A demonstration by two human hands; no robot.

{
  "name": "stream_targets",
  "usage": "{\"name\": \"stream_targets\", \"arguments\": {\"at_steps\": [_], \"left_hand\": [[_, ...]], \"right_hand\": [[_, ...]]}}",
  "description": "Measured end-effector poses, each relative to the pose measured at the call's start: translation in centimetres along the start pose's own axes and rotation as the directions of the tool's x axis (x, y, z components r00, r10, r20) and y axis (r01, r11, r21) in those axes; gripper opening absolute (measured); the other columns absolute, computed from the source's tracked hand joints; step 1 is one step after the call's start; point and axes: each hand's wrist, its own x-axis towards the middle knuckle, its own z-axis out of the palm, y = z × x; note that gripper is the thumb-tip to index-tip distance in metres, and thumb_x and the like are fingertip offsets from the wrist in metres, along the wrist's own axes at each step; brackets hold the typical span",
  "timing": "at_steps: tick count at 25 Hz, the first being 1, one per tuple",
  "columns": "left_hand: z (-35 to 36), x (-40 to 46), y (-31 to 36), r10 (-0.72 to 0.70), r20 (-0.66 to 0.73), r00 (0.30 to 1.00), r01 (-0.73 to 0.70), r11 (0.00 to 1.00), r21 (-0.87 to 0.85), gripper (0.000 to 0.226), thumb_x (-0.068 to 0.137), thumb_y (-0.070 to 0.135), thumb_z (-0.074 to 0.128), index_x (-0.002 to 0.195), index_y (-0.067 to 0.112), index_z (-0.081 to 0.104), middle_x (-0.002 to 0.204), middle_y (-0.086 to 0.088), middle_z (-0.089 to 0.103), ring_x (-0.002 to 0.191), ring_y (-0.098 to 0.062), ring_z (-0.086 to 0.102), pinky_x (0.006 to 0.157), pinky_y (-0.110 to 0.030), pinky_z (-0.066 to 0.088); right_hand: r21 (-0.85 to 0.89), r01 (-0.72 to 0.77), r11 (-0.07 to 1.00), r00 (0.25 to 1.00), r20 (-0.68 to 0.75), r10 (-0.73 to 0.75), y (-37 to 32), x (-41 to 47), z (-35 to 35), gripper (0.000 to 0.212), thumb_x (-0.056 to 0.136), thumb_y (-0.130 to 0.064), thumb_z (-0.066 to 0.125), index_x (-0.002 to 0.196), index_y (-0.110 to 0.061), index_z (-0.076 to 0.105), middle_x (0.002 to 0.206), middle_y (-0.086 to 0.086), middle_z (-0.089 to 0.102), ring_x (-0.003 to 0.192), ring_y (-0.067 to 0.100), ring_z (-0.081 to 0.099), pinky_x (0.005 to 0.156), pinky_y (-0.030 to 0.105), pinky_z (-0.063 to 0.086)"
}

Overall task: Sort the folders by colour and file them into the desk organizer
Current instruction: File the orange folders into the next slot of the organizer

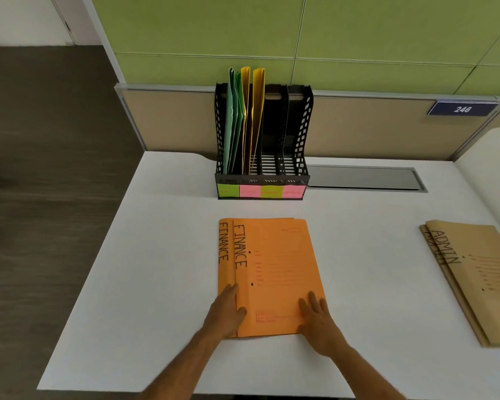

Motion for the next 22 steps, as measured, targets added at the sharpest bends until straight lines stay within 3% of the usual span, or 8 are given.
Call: {"name": "stream_targets", "arguments": {"at_steps": [4,10,14,17,19,22], "left_hand": [[0.5,0.1,0.1,-0.037,0.001,0.999,0.036,0.988,-0.148,0.065,0.094,0.020,0.060,0.153,0.031,0.034,0.142,0.009,0.053,0.127,-0.015,0.054,0.107,-0.030,0.044],[0.2,0.9,1.4,-0.198,-0.025,0.980,0.169,0.891,-0.422,0.042,0.088,0.011,0.065,0.124,0.031,0.053,0.119,0.008,0.064,0.101,-0.007,0.063,0.079,-0.024,0.053],[0.1,1.3,1.9,-0.226,0.020,0.974,0.205,0.839,-0.504,0.037,0.091,0.012,0.065,0.124,0.026,0.056,0.114,0.005,0.067,0.098,-0.007,0.065,0.070,-0.020,0.054],[0.6,1.2,2.7,-0.191,0.024,0.981,0.175,0.831,-0.528,0.043,0.097,0.009,0.057,0.131,0.030,0.044,0.113,0.015,0.061,0.101,0.000,0.060,0.072,-0.020,0.050],[0.3,0.9,3.0,-0.158,-0.015,0.987,0.127,0.842,-0.525,0.045,0.098,0.005,0.051,0.132,0.032,0.042,0.118,0.013,0.062,0.104,-0.003,0.061,0.076,-0.022,0.051],[-1.3,0.6,2.8,-0.131,-0.056,0.990,0.082,0.846,-0.526,0.045,0.097,0.001,0.048,0.125,0.036,0.046,0.121,0.011,0.066,0.107,-0.007,0.065,0.084,-0.029,0.056]], "right_hand": [[-0.016,-0.030,0.999,0.992,0.122,0.032,0.4,0.3,-0.4,0.078,0.104,-0.037,0.045,0.160,-0.018,-0.005,0.166,0.014,-0.017,0.152,0.043,-0.014,0.124,0.050,0.011],[-0.015,0.000,1.000,0.985,0.171,0.003,0.8,0.3,-1.2,0.077,0.104,-0.035,0.046,0.160,-0.020,-0.004,0.167,0.013,-0.017,0.153,0.039,-0.013,0.125,0.050,0.012],[0.014,-0.018,1.000,0.982,0.190,0.015,0.7,0.2,-1.1,0.079,0.104,-0.035,0.047,0.160,-0.021,-0.007,0.166,0.011,-0.019,0.152,0.040,-0.015,0.124,0.050,0.012],[0.197,-0.037,0.980,0.987,0.160,0.006,0.1,-0.2,-2.1,0.075,0.104,-0.033,0.048,0.161,-0.018,0.002,0.168,0.011,-0.010,0.154,0.035,-0.008,0.124,0.046,0.008],[0.402,-0.060,0.914,0.996,0.088,0.026,-0.1,-0.8,-3.3,0.069,0.103,-0.032,0.053,0.159,-0.018,0.017,0.168,0.007,0.007,0.155,0.029,0.013,0.123,0.041,0.018],[0.577,-0.094,0.812,0.991,-0.024,0.131,0.1,-1.5,-5.4,0.061,0.101,-0.030,0.058,0.155,-0.019,0.032,0.162,0.004,0.031,0.147,0.025,0.034,0.118,0.038,0.029]]}}
